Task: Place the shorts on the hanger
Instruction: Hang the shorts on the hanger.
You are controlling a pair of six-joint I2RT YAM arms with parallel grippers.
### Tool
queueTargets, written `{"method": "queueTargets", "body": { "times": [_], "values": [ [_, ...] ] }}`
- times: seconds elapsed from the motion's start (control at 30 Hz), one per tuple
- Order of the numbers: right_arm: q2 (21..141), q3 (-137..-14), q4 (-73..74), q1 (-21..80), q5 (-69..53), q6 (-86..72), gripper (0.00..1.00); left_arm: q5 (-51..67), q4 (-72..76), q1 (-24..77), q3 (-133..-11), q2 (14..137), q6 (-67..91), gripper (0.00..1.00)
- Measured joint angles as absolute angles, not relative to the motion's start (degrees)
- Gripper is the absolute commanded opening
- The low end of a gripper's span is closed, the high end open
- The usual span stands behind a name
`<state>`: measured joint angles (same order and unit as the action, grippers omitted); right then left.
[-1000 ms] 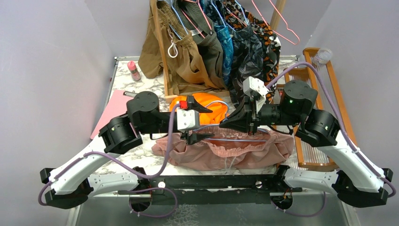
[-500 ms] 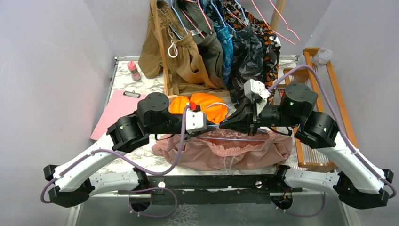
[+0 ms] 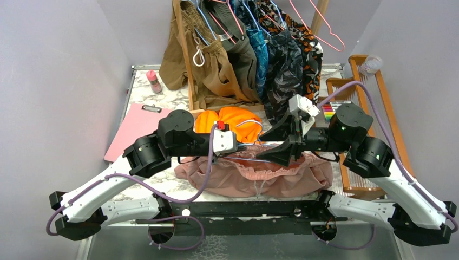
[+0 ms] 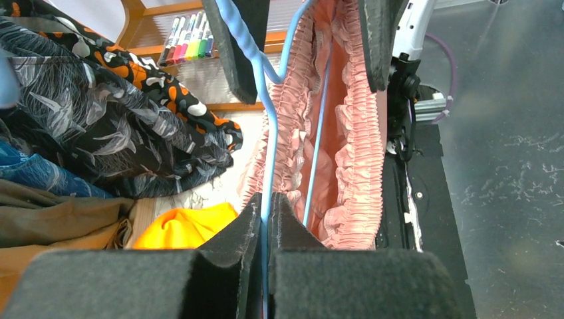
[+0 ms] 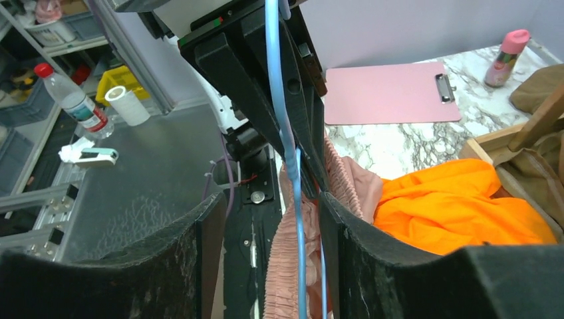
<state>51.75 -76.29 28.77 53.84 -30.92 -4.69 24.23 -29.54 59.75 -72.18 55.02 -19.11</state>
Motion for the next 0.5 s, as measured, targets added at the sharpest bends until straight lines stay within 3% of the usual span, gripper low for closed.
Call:
{"method": "queueTargets", "body": {
  "times": [0.5],
  "values": [
    [49.3, -69.9, 21.5, 53.9, -23.4, -9.3, 0.56, 25.1, -29.3, 59.7, -71.8, 54.2, -19.1, 0.00]
  ]
}}
